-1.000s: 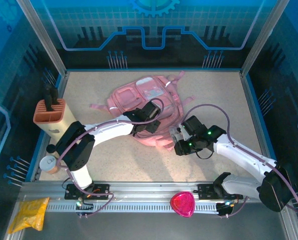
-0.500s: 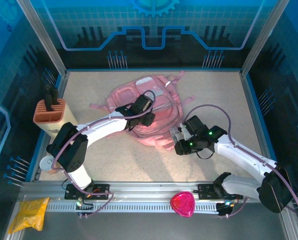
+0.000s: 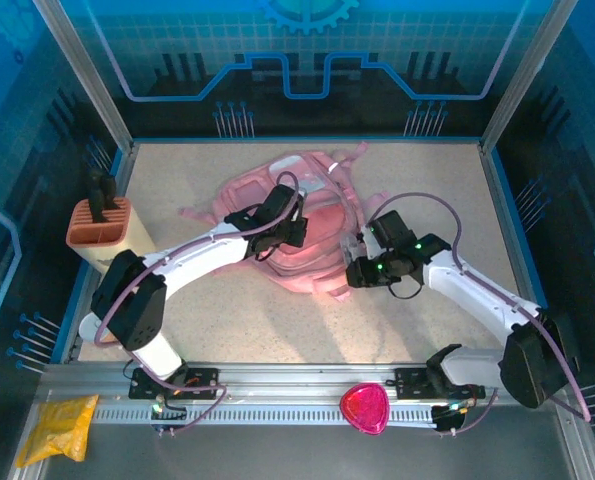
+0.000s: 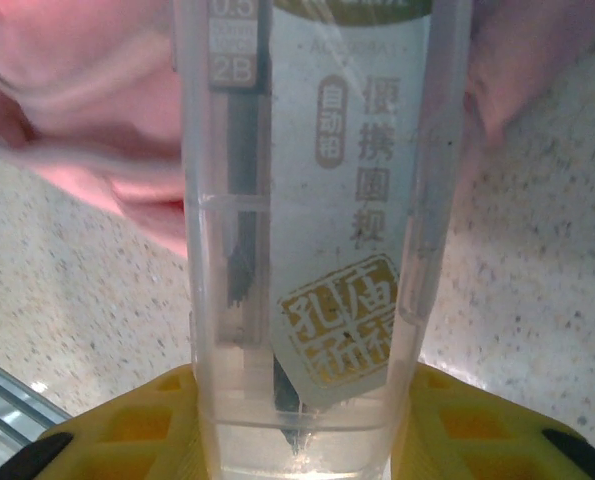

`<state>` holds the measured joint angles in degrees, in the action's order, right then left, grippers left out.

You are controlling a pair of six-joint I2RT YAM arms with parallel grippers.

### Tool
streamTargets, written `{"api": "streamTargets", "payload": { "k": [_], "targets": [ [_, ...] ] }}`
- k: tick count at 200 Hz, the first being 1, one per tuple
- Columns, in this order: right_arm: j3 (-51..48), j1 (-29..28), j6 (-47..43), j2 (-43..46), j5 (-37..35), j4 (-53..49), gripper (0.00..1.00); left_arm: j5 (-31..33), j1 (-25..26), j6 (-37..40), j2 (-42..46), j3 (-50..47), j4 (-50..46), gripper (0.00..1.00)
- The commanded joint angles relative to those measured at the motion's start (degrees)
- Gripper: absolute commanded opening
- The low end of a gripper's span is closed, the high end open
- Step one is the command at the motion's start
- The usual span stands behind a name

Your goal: Pack the student bag

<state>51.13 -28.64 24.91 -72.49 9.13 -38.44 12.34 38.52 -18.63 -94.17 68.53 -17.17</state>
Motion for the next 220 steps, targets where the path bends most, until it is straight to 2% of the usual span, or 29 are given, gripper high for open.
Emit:
{"api": "streamTargets", "payload": {
  "k": [1,21,40,55,75,85,119,142,161,181,220],
  "targets": [
    [4.45,2.05,-1.25,-2.05,1.88,2.01,0.38,-1.05,3.24,-10.82,2.53,2.08,2.43,0.0],
    [6.6,3.36,-1.12,-3.93,1.69,2.48,0.38,-0.4,5.9,-15.96,1.03,4.22,1.99,0.0],
    [7.33,4.73,-1.17,-5.35,1.73,3.51,0.39,3.07,8.15,-22.55,0.26,4.81,2.14,0.0],
    [7.81,6.28,-0.36,-7.07,2.42,3.79,0.39,2.54,8.74,-28.82,-0.68,4.59,4.35,0.0],
    [8.15,7.02,0.4,-8.66,3.03,4.69,0.39,3.63,10.38,-32.82,-1.57,3.38,10.88,0.0],
    [7.85,7.02,0.89,-9.16,3.35,5.98,0.39,3.06,10.71,-33.85,-2.4,3.54,13.54,0.0],
    [8.77,7.02,1.81,-11.77,5.29,6.78,0.45,3.26,10.74,-34.95,-3.91,5.0,13.89,0.0],
    [8.64,7.02,2.24,-11.48,7.54,7.74,0.58,4.14,10.74,-34.64,-3.81,4.75,12.32,0.0],
    [7.88,7.17,2.58,-10.04,8.57,8.36,0.62,4.4,10.68,-34.87,-2.81,3.16,13.21,0.0],
    [6.29,8.77,3.84,-8.69,11.8,9.73,0.6,3.97,10.66,-34.64,-1.91,1.48,15.47,0.0],
    [5.08,10.35,4.78,-9.4,15.16,11.72,0.41,3.52,10.61,-34.12,-2.15,1.86,14.64,0.0]
  ]
}}
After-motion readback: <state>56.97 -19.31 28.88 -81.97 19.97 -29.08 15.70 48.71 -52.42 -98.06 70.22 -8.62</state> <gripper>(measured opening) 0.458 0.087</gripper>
